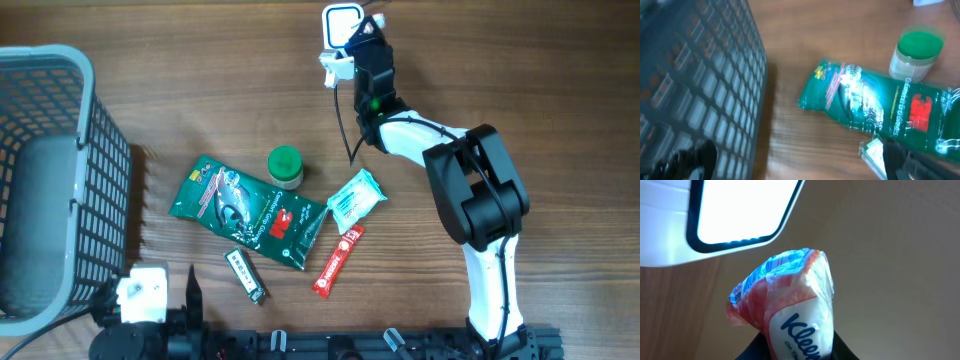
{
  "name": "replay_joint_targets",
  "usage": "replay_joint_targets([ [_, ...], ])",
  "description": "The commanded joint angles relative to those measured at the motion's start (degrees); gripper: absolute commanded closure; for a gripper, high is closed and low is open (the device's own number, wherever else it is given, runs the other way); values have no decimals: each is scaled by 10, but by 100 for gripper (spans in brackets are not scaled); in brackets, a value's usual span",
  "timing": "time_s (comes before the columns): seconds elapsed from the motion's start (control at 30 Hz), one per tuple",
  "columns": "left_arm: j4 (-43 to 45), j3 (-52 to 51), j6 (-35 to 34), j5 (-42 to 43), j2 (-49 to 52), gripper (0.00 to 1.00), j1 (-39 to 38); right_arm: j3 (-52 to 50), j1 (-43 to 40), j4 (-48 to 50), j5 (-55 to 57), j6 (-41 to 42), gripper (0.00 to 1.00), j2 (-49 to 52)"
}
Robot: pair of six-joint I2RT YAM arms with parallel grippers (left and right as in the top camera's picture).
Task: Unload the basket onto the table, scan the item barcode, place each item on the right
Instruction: 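Carry the Kleenex pack up to the white scanner and hold it, then move the Kleenex pack to the right table edge and release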
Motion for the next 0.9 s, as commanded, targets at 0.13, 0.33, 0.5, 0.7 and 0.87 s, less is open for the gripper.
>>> replay_joint_targets([
  [0.13,-43,1,17,-17,-3,0,-2,13,4,16,15,40,96,-9],
  [0.33,-43,1,17,-17,-3,0,-2,13,-51,-112,87,230,96,-70],
  [0.5,-43,1,17,-17,-3,0,-2,13,-190,-291,110,543,96,-121],
  [0.7,-43,1,17,-17,-3,0,-2,13,-373,-493,-56,917,96,-124],
  [0.87,-43,1,17,-17,-3,0,-2,11,-515,-507,-125,1180,96,-111],
])
